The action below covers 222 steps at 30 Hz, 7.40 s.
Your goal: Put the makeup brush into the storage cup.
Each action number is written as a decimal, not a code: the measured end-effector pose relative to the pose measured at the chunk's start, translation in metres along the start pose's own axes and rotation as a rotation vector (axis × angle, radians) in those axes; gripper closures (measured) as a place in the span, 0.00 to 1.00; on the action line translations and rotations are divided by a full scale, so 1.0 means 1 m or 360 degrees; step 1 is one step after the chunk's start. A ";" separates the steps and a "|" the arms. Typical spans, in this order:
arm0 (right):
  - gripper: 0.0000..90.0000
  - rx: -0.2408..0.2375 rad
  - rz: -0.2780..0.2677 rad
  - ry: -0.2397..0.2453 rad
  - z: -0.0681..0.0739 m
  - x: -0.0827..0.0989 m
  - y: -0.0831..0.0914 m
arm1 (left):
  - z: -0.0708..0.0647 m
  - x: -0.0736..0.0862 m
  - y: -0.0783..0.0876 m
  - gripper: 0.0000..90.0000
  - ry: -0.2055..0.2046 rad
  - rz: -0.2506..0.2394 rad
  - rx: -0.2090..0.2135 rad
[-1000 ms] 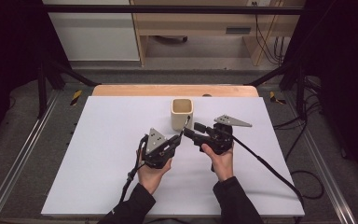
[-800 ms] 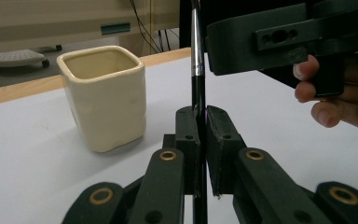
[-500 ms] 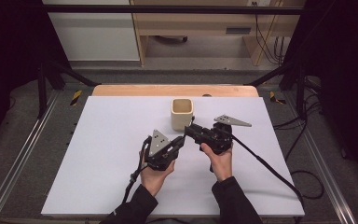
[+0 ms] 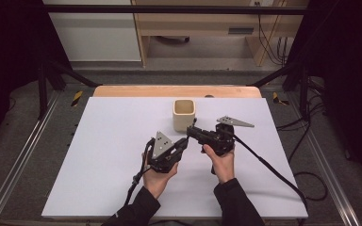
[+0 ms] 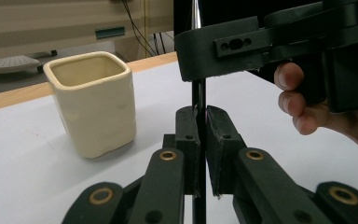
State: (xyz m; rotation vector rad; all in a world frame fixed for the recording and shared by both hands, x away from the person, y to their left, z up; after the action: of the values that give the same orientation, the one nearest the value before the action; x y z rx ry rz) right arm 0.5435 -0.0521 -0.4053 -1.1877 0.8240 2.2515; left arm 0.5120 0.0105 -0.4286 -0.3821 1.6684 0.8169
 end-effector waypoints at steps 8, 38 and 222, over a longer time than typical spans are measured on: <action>0.92 -0.0047 0.0015 -0.0004 0.004 0.001 0.001 | -0.001 0.001 -0.001 0.93 0.0000 0.0008 0.0005; 0.92 0.0110 -0.0114 0.0325 -0.006 -0.019 0.023 | 0.064 -0.011 0.054 0.44 -0.0009 0.0028 0.0042; 0.21 0.0416 -0.0086 0.0521 -0.059 -0.046 -0.014 | 0.153 0.051 0.129 0.11 0.0011 0.0135 -0.0151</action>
State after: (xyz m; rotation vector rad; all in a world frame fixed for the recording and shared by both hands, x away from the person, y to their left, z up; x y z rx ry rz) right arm 0.6099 -0.0881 -0.3968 -1.4483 1.1542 1.8610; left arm 0.5256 0.2159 -0.4483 -0.3825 1.6652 0.9612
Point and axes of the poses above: each handheld gripper's, and its own axes: y roughly backward along the jaws, x roughly out of its underside, z roughly to its left, the point moved 10 cm from there along -y, roughly forward along the jaws, and after that the axes turned 5 degrees about x, right-handed, at the moved point
